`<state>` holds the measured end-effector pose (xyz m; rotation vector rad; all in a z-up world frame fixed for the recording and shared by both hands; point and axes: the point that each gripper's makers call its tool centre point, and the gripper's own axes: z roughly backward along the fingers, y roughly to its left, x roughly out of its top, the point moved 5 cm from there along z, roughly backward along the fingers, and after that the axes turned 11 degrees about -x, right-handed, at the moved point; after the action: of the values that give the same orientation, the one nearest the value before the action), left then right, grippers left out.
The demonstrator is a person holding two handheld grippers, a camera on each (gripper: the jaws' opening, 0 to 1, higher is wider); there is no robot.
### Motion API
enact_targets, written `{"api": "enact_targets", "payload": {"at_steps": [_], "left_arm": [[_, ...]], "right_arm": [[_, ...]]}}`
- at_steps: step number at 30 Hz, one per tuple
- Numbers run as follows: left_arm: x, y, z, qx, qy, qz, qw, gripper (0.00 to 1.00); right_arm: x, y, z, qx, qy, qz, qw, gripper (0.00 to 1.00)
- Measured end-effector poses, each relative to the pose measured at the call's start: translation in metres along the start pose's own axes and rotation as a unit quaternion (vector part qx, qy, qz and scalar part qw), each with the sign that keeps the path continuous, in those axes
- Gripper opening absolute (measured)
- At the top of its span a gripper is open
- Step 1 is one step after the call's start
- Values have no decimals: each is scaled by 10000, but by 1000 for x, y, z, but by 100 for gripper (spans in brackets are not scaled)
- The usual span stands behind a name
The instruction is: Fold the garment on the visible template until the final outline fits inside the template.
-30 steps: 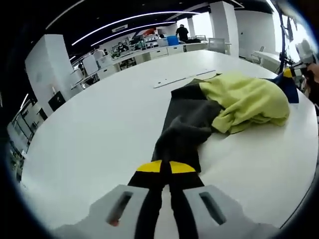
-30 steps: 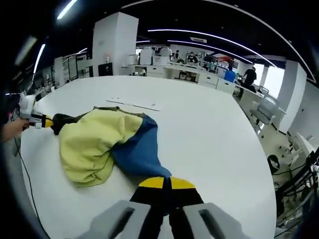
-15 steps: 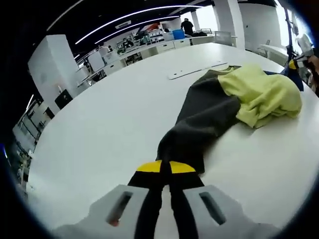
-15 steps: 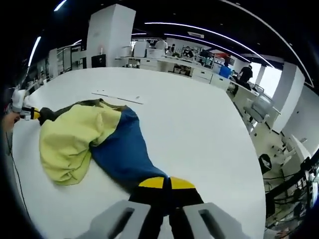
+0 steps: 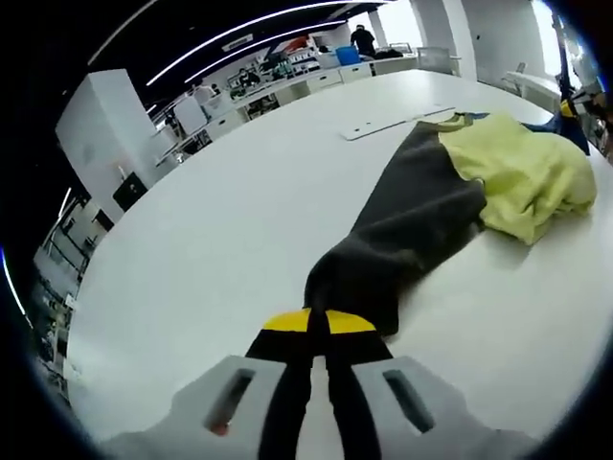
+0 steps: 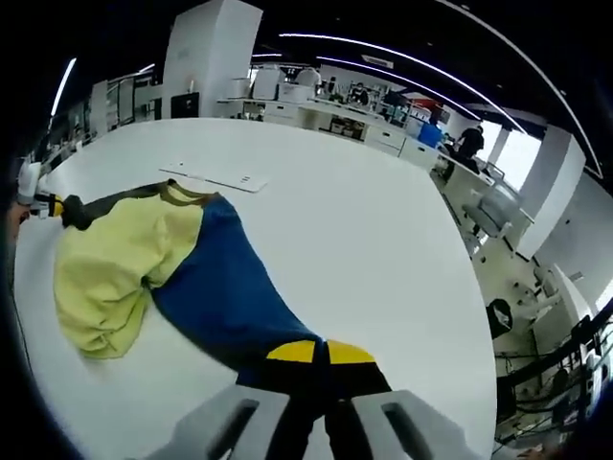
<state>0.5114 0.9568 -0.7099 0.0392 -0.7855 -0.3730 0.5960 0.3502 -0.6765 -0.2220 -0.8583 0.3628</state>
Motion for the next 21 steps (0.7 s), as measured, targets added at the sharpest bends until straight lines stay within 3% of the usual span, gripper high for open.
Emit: {"api": "enact_targets", "payload": {"at_steps": [11, 19, 21], "left_arm": [[-7, 22, 3, 250, -57, 434, 9987, 1], [-13, 30, 7, 443, -35, 537, 9976, 2], [-13, 29, 11, 444, -102, 573, 9973, 6]], "right_arm": [[-4, -5, -2, 19, 56, 63, 10000, 0], [-6, 0, 1, 297, 60, -17, 9995, 0], [-3, 4, 4, 438, -78, -231, 9987, 2]]}}
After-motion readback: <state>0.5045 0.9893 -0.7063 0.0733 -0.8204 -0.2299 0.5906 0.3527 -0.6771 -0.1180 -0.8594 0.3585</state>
